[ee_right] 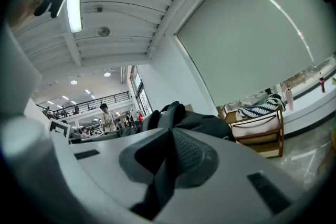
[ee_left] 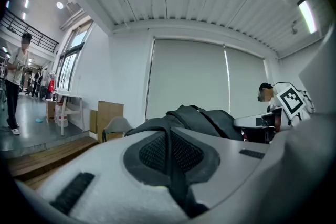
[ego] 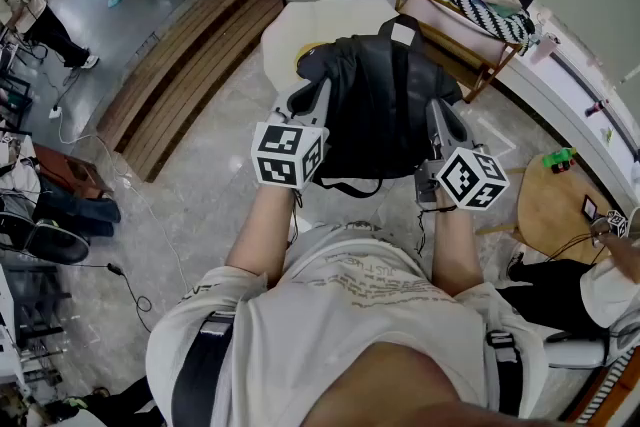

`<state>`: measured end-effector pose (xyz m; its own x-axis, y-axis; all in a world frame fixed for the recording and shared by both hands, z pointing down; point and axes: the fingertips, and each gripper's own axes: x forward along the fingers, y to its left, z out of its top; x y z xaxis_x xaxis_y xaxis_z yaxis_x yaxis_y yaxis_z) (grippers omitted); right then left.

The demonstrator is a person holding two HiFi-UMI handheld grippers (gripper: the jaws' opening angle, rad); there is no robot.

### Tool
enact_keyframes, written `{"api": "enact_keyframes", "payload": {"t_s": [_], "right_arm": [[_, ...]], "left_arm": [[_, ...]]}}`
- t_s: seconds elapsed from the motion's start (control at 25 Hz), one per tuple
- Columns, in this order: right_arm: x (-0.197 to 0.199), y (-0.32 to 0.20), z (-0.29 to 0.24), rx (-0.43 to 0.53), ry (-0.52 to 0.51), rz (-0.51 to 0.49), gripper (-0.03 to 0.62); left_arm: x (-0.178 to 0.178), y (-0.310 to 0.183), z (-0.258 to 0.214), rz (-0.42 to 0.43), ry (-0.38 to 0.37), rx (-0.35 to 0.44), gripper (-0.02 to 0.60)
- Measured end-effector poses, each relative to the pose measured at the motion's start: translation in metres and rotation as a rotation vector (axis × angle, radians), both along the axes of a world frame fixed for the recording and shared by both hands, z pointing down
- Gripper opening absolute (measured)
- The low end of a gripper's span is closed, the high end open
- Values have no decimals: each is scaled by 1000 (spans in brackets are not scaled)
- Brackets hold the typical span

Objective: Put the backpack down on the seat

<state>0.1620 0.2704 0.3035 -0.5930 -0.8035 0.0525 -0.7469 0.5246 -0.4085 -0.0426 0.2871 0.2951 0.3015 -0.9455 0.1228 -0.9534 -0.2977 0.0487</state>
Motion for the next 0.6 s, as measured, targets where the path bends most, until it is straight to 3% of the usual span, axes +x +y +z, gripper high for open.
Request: {"api": "enact_keyframes", "payload": {"t_s": [0.6], "right_arm": [[-17,3,3,-5,3,6,41]], "left_arm": [[-17,4,7,1,6,-25,28]]}}
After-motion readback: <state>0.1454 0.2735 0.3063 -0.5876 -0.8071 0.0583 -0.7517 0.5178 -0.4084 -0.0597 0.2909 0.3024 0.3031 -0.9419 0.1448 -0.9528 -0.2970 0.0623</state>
